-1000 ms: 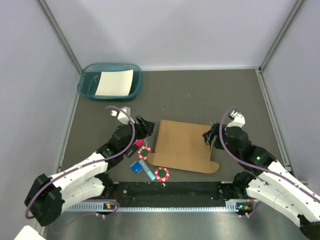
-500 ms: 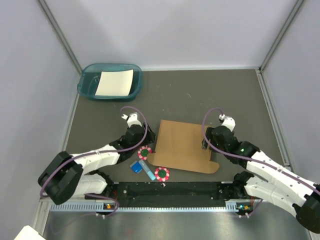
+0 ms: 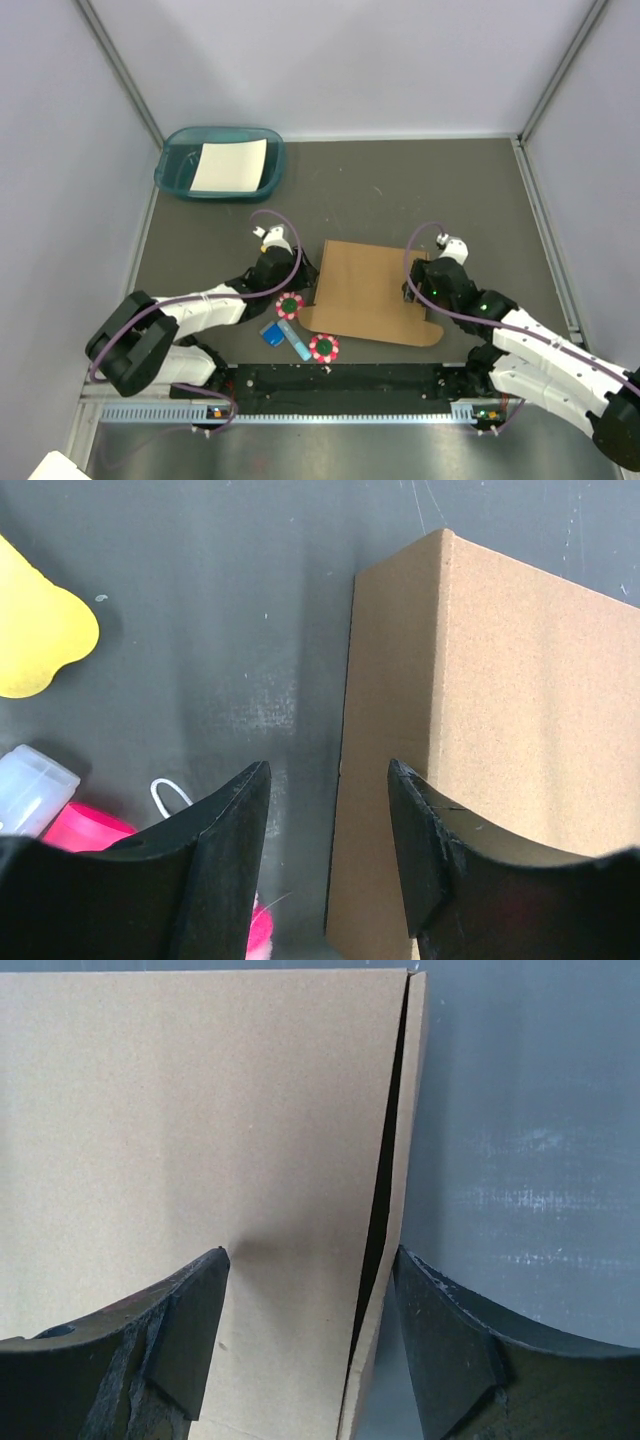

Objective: Fold the paper box

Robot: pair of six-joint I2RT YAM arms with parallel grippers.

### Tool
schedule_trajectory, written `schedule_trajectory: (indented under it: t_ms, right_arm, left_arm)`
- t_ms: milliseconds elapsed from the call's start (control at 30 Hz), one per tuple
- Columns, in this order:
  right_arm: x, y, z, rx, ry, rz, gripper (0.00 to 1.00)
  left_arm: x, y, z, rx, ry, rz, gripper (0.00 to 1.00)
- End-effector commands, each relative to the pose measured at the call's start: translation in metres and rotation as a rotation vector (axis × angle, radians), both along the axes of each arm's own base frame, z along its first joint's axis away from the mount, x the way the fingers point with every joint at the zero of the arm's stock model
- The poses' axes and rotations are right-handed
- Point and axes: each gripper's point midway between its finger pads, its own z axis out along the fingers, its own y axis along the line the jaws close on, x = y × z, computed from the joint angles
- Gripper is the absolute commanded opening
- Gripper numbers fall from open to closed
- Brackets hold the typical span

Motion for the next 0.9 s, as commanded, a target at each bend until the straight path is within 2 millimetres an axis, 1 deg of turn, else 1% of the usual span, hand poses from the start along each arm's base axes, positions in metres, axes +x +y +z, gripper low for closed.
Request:
schedule_trajectory:
  t_ms: [0,167,233,267,300,367,400,467,533,567,633,667,700,733,767,867]
  right_arm:
    - [0.017,0.004,0.023,0.046,-0.106,-0.016,0.67]
    - [0.019,0.007,0.018,0.049,-0.11,-0.005,0.64]
    - [0.02,0.01,0.016,0.059,-0.114,0.009,0.59]
    - [0.018,0.011,0.011,0.054,-0.105,0.015,0.56]
    - [0.02,0.013,0.011,0.057,-0.11,0.025,0.49]
    - [0.019,0.014,0.005,0.05,-0.101,0.036,0.43]
    - [0.018,0.014,0.003,0.045,-0.099,0.042,0.38]
    - [0.019,0.016,0.001,0.04,-0.098,0.053,0.34]
    - [0.02,0.02,0.0,0.049,-0.099,0.074,0.29]
    - [0.021,0.022,0.001,0.054,-0.1,0.081,0.28]
    - [0.021,0.027,0.001,0.062,-0.097,0.102,0.23]
    - [0.022,0.029,0.0,0.066,-0.097,0.107,0.2]
    - [0.021,0.031,-0.001,0.067,-0.093,0.12,0.15]
    - [0.021,0.033,-0.001,0.072,-0.091,0.125,0.13]
    - [0.022,0.035,-0.001,0.074,-0.088,0.131,0.11]
    - [0.022,0.038,-0.003,0.075,-0.077,0.141,0.11]
  left_arm:
    - [0.014,-0.018,0.027,-0.075,-0.067,-0.02,0.56]
    - [0.017,-0.022,0.027,-0.073,-0.065,-0.031,0.56]
    - [0.018,-0.023,0.026,-0.074,-0.066,-0.033,0.55]
    - [0.017,-0.025,0.025,-0.077,-0.062,-0.041,0.55]
    - [0.018,-0.026,0.026,-0.082,-0.066,-0.043,0.54]
    - [0.018,-0.029,0.024,-0.087,-0.062,-0.052,0.54]
    - [0.019,-0.032,0.027,-0.101,-0.066,-0.061,0.54]
    - [0.018,-0.036,0.026,-0.112,-0.06,-0.073,0.53]
    - [0.019,-0.045,0.033,-0.147,-0.066,-0.103,0.52]
    - [0.018,-0.048,0.03,-0.154,-0.056,-0.11,0.52]
    - [0.019,-0.054,0.033,-0.175,-0.055,-0.12,0.51]
    - [0.019,-0.054,0.031,-0.175,-0.051,-0.12,0.5]
    - [0.019,-0.055,0.031,-0.179,-0.052,-0.12,0.49]
    - [0.015,-0.06,0.031,-0.196,-0.043,-0.144,0.48]
    - [0.016,-0.062,0.033,-0.207,-0.053,-0.149,0.47]
    - [0.014,-0.066,0.034,-0.228,-0.053,-0.163,0.45]
